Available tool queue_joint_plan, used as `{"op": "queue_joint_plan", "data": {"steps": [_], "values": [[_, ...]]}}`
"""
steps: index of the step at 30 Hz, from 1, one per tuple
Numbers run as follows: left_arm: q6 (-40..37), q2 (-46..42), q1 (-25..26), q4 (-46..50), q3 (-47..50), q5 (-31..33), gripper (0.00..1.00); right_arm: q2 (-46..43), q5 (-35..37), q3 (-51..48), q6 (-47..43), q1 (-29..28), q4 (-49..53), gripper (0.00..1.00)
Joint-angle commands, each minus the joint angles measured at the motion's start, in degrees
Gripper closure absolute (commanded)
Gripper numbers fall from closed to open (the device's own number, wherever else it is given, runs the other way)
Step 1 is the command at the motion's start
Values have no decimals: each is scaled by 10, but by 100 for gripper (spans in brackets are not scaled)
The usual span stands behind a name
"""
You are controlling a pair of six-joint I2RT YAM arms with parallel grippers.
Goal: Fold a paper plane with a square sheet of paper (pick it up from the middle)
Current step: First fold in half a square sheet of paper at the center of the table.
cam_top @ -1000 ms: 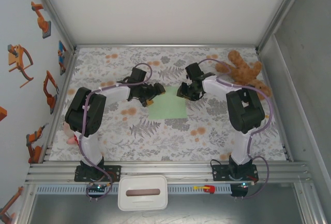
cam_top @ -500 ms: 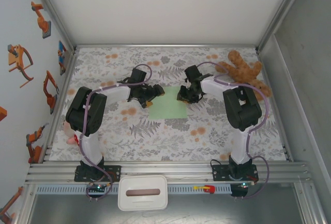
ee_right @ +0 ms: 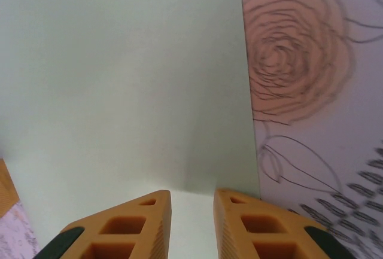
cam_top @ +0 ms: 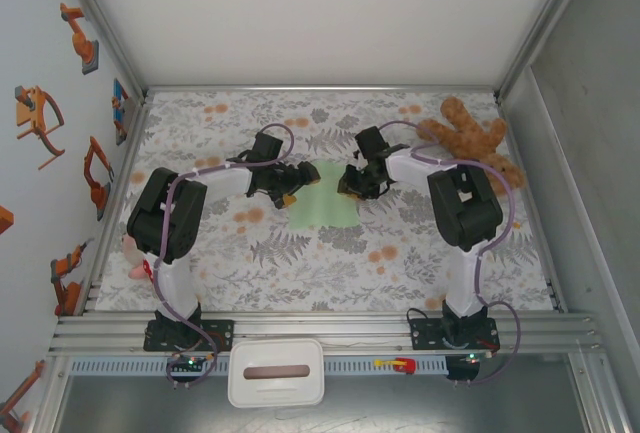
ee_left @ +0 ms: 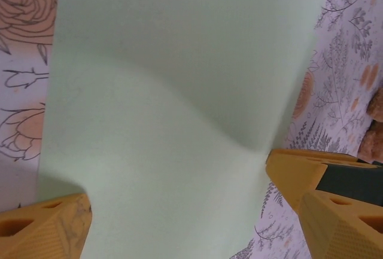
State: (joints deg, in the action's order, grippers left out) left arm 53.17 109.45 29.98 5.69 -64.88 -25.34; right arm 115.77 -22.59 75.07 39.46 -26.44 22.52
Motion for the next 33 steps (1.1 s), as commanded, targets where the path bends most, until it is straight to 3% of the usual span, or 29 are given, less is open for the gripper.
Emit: {"op": "queue_joint_plan", "data": {"steps": [1,9,23,26,33], "values": [[-15,-9,2,2,21,5,7,25,-22,-4,23,-9,-18,75],[-30,-28,3,-10,27,2,5,35,-70,-18,58,-10,-81,76],[-71,-17,18,27,-4,21,14,57,-123,-29,113,-28,-158,79],[-80,-13,21,42,-12,31,18,53,-126,-32,114,-29,-160,79],[-104,-17,20,61,-29,56,41,14,-98,-49,114,-26,-157,81]]}}
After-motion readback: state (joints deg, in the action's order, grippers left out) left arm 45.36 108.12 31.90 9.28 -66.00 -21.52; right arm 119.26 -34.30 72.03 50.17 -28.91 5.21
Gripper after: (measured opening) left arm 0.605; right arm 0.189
